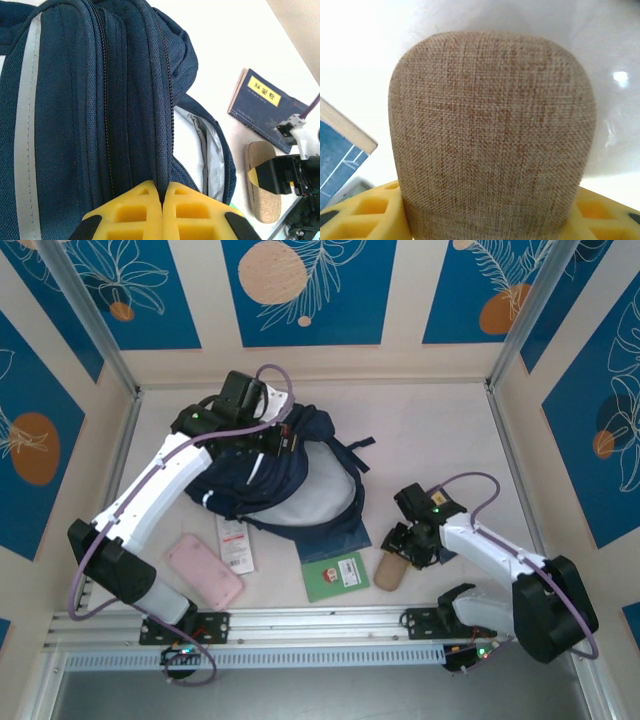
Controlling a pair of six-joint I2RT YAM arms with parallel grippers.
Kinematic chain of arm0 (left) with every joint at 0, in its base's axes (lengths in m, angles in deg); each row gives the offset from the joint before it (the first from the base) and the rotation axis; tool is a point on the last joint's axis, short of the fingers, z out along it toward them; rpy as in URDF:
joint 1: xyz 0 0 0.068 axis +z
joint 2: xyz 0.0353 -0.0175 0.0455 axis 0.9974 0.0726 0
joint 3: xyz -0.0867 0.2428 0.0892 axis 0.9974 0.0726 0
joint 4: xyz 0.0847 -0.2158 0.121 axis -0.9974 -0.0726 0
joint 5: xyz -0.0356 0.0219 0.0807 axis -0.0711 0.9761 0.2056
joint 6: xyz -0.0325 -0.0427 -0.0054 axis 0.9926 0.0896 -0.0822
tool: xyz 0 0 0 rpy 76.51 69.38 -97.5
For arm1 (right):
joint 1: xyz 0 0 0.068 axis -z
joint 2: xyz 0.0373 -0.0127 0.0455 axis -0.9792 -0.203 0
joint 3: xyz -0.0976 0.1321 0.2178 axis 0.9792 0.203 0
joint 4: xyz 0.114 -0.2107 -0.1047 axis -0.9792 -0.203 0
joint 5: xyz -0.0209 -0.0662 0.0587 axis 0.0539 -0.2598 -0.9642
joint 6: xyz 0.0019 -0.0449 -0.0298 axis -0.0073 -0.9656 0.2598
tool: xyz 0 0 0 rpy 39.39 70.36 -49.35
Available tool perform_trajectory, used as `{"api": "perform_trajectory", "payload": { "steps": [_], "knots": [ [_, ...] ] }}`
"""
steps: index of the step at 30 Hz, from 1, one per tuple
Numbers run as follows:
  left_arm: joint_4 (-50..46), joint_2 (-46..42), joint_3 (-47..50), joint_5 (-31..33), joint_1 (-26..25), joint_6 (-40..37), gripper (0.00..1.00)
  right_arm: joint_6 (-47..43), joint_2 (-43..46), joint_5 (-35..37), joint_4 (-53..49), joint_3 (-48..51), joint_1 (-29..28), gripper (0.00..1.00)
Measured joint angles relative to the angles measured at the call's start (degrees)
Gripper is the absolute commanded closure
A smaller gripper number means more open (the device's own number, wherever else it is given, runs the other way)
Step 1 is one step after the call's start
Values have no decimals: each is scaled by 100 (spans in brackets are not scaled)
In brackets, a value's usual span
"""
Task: Pack the student bag
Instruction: Pick up the glasses case from the bottom-right of the table, then place the glasses case in the student bag.
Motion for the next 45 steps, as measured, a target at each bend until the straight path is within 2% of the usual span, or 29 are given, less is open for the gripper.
{"api": "perform_trajectory", "payload": {
  "steps": [6,11,18,22,33,37,41,45],
  "knots": [
    [-192,2,-264,-103,219,-4,100,-61,1032,24,-343,-1016,28,72],
    [-260,0,-448,-164,330,-7,100,118,938,-442,372,-1711,2,73],
    [-323,11,-616,-372,417,-4,100,483,-632,-817,1423,-2699,-435,75],
    [-321,11,-697,-527,450,2,100,643,-1467,-820,1683,-3412,-656,75],
    [-334,173,-1032,-787,463,87,100,1794,-3762,-994,2518,-4787,-949,72],
    [-319,251,-1222,-857,481,131,100,2212,-4638,-1038,2833,-5504,-1104,65],
    [-308,313,-1318,-852,540,210,100,2516,-5342,-1032,2798,-6319,-1220,34],
    [-297,393,-1482,-850,621,223,100,2660,-5720,-1032,2756,-6776,-1276,23]
  ]
}}
